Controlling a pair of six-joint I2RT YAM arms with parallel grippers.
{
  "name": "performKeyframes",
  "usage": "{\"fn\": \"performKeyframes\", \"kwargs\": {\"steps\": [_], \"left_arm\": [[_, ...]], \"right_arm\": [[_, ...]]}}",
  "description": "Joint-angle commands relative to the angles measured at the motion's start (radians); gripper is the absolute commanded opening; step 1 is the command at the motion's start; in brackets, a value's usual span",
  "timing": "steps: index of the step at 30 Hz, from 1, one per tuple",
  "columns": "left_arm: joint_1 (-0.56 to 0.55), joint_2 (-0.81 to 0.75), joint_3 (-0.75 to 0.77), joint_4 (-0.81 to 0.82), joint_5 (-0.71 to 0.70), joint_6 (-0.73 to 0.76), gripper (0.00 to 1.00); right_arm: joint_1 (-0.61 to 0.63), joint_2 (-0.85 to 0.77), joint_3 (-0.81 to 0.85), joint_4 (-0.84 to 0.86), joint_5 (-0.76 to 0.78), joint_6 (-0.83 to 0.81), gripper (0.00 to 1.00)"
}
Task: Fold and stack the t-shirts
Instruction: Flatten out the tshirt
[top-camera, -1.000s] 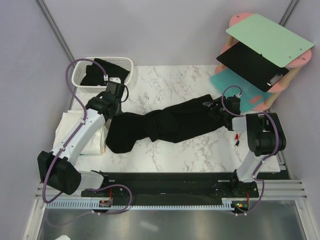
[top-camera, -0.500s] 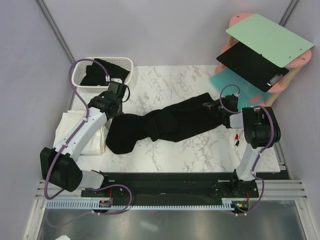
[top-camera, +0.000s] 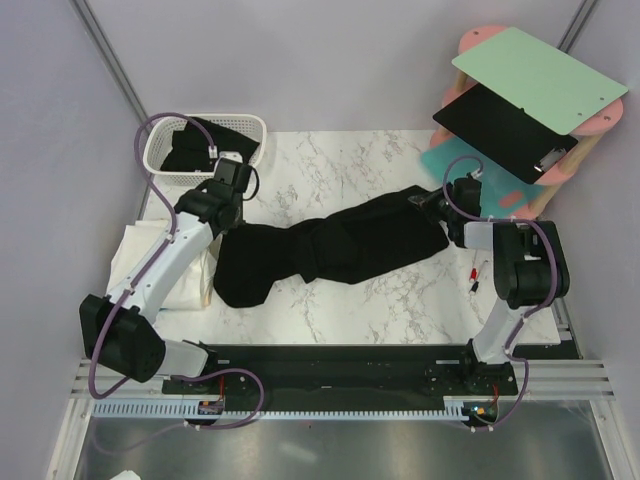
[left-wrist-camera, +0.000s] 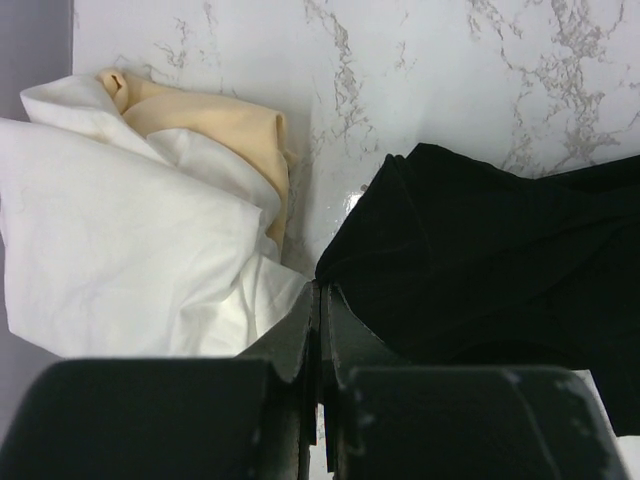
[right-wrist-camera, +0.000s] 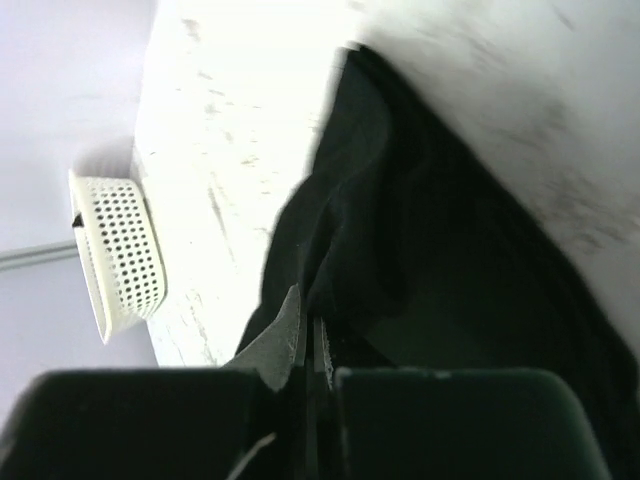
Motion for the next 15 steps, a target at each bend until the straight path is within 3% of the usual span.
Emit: {"fn": "performKeyframes", "kwargs": {"steps": [1, 9, 15], "left_arm": [[0.011, -0.023, 0.124, 0.033, -0.062, 0.049, 0.02], [0.012, -0.096, 0.257, 0.030, -0.065, 0.080, 0.02], [0.011, -0.271, 0.275, 0.021, -0.047, 0.086, 0.02]], "right_arm": [[0.000, -0.184, 0.116, -0.104, 0.033, -0.137, 0.00], [0.018, -0.408, 0.249, -0.407, 0.055, -0.362, 0.00], [0.035, -0.729, 0.219, -0.584, 0.075, -0.483, 0.00]]}}
